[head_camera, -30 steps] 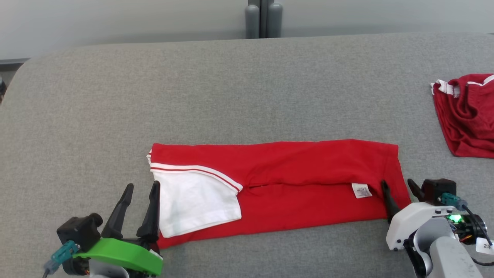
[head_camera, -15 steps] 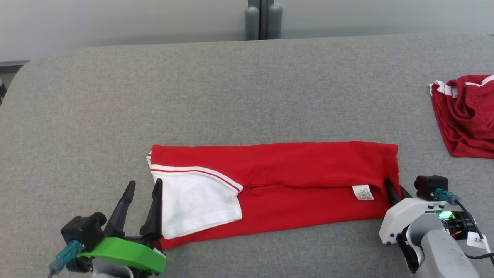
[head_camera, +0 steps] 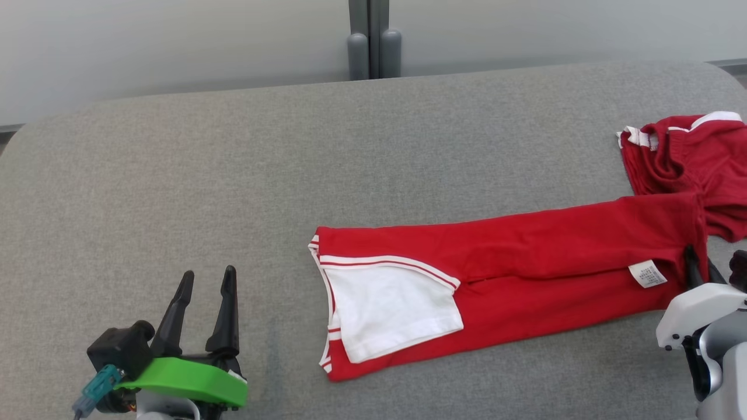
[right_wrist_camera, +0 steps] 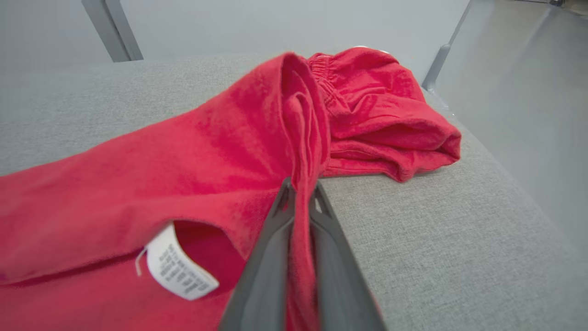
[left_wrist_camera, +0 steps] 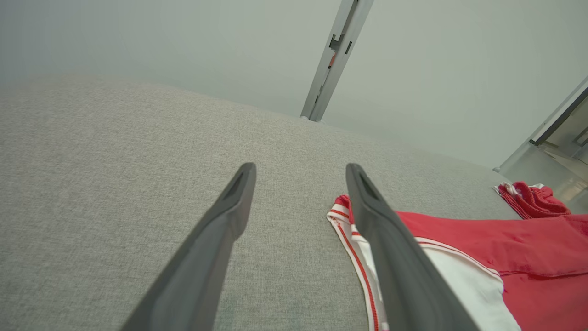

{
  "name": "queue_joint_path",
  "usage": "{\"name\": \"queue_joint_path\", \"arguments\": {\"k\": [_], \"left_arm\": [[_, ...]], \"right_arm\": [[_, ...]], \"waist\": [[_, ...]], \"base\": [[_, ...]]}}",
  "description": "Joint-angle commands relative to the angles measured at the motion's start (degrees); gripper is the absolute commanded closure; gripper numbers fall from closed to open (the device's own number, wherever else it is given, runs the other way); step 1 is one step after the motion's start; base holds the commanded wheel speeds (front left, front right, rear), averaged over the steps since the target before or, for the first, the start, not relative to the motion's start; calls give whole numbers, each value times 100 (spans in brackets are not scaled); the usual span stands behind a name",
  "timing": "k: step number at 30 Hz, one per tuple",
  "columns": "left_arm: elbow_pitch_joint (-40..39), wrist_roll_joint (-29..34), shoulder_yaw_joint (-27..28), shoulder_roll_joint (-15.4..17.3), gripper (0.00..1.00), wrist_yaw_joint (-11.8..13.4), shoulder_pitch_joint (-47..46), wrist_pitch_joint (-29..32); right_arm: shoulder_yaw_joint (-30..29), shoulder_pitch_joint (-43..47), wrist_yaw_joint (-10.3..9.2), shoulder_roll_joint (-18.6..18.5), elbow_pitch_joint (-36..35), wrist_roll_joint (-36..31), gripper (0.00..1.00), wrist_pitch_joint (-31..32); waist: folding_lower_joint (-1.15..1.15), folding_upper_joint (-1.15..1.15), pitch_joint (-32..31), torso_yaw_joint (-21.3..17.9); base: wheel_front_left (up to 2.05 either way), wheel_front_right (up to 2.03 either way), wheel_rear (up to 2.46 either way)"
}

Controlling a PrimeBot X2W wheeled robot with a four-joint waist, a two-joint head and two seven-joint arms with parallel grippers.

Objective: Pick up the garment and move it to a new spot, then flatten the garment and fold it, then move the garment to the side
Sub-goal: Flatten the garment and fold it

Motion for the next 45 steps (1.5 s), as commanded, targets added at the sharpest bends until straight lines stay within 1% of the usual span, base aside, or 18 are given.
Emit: {"name": "queue_joint_path", "arguments": {"k": [1,5,9,13,18,21,25,31,42,43,44,45], "left_arm": [[34,67,80,-18,0,-35,122,-16],[90,248,251,-100,0,-79,137,-16],[128,393,410,-156,0,-136,202,-16],[227,488,488,-190,0,-204,234,-16],[291,551,537,-209,0,-259,229,-16],[318,583,547,-224,0,-294,240,-16],[358,617,508,-259,0,-318,220,-9],[428,631,432,-303,0,-356,109,-10],[543,630,341,-410,0,-414,-58,-10],[554,635,337,-417,0,-419,-69,-10],[561,638,337,-423,0,-423,-74,-10],[570,638,339,-428,0,-426,-74,-10]], "right_arm": [[-15,81,-14,-6,-143,38,100,53],[293,201,-12,95,-562,236,100,238],[973,310,-12,136,-945,638,100,403],[1973,418,-12,146,-1169,1617,100,476],[3087,516,-11,138,-1244,2693,100,377],[3655,431,-11,137,-1126,3138,100,218],[4231,185,-11,139,-856,3606,100,-33],[4891,-328,-10,143,-307,4153,100,-362],[5921,-1087,-9,142,772,5078,100,-691],[6042,-1145,-9,141,864,5171,92,-706],[6143,-1186,-8,142,918,5233,67,-704],[6279,-1246,-8,142,962,5313,48,-716]], "waist": [[0,0,-23,-5],[0,0,-58,41],[0,0,-91,154],[0,0,-123,320],[0,0,-165,541],[0,0,-186,630],[0,0,-189,739],[0,0,-166,892],[0,0,-43,1067],[0,0,-38,1071],[0,0,-35,1071],[0,0,-33,1068]], "base": [[0,0,0],[0,0,0],[0,0,0],[0,0,0],[0,0,0],[0,0,0],[0,0,0],[0,0,0],[0,0,0],[0,0,0],[0,0,0],[0,0,0]]}}
